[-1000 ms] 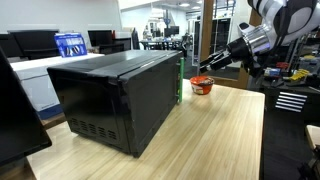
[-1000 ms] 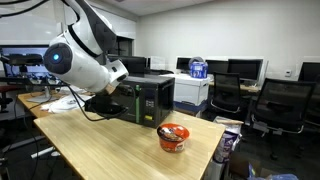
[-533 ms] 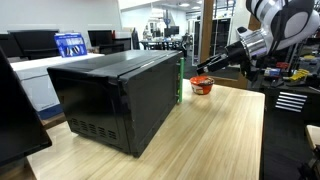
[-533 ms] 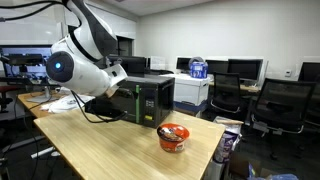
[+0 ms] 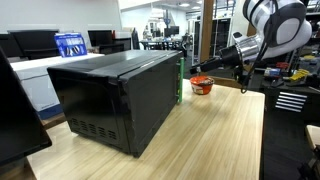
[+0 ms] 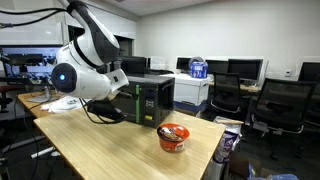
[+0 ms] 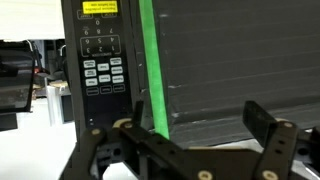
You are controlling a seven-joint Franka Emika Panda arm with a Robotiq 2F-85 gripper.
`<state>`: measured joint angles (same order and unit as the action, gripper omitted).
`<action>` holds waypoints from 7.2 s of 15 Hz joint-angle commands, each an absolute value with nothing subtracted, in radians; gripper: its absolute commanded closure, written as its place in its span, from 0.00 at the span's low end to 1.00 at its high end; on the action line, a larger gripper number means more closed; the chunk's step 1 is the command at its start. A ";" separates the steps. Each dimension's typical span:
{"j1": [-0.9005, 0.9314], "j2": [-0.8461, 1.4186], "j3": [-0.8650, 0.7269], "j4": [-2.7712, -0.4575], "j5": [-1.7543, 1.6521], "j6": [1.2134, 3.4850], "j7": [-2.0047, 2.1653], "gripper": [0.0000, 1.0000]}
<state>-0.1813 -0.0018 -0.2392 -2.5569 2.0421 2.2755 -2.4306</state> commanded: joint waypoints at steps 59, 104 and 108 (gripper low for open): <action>-0.347 -0.269 -0.148 -2.755 2.197 2.338 -2.602 0.00; -0.825 -0.289 0.442 -2.772 2.441 2.284 -2.602 0.00; -0.540 -0.339 0.205 -2.768 2.289 2.483 -2.543 0.00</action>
